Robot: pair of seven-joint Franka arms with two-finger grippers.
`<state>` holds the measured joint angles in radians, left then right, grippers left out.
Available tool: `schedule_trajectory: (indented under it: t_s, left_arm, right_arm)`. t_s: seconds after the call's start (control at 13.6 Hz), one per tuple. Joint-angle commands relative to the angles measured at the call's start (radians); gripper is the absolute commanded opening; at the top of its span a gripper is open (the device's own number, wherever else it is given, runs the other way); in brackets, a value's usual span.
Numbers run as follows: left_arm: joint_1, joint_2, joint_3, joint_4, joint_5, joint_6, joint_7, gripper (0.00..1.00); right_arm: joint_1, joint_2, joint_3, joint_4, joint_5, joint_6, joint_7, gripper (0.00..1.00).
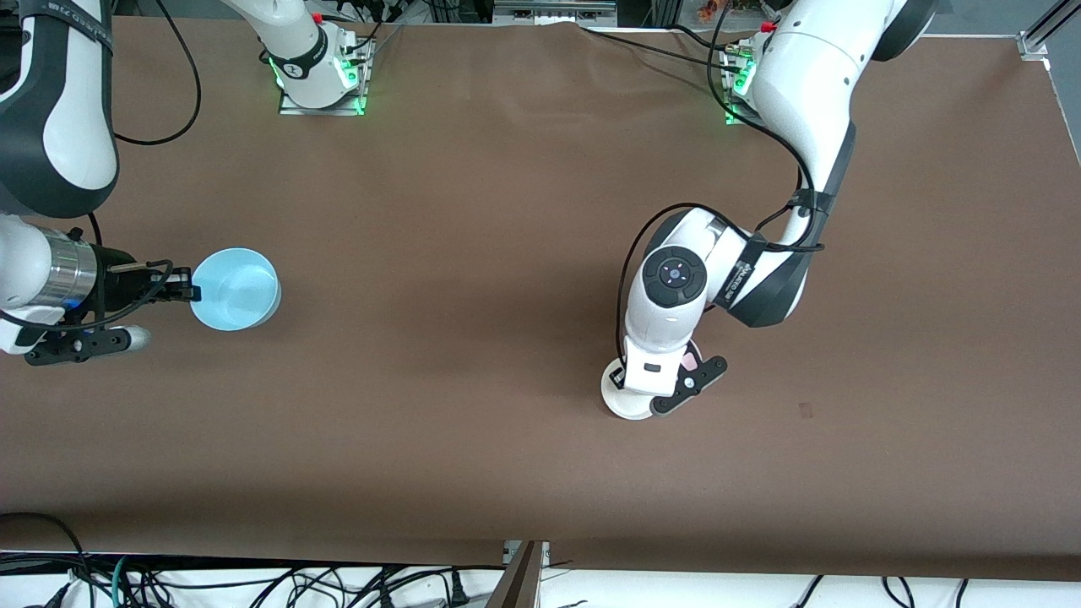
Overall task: Stack pink and blue bowls on white bowl
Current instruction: 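Carry the pink bowl over the white bowl with the left gripper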
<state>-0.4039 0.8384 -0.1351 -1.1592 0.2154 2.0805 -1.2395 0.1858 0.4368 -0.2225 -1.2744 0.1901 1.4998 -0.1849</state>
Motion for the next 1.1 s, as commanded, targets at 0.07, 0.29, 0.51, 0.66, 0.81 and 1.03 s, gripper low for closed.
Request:
schedule_trajectory:
  t_s: [0.07,0.29,0.51,0.66,0.81,1.03]
  left_arm:
    - [-0.026,0.077,0.015,0.131,0.022,-0.03,-0.067,0.0]
    - [-0.029,0.085,0.015,0.135,0.021,-0.01,-0.1,0.0]
    - [-0.041,0.1,0.015,0.135,0.022,0.021,-0.147,0.0]
    - [-0.042,0.11,0.02,0.136,0.021,0.026,-0.16,0.0]
    - [-0.044,0.117,0.02,0.136,0.021,0.026,-0.161,0.0]
    - [-0.046,0.12,0.02,0.136,0.021,0.027,-0.161,0.0]
  right_arm:
    - [-0.002,-0.009,0.005,0.006,0.003,-0.016,0.002,0.0]
    - [-0.003,-0.009,0.005,0.006,0.003,-0.016,0.002,0.0]
    - [-0.002,-0.009,0.005,0.006,0.003,-0.016,0.002,0.0]
    - [-0.003,-0.009,0.005,0.006,0.003,-0.016,0.001,0.0]
    - [-0.003,-0.009,0.005,0.006,0.003,-0.016,0.002,0.0]
    - [-0.002,-0.009,0.005,0.006,0.005,-0.016,0.002,0.0]
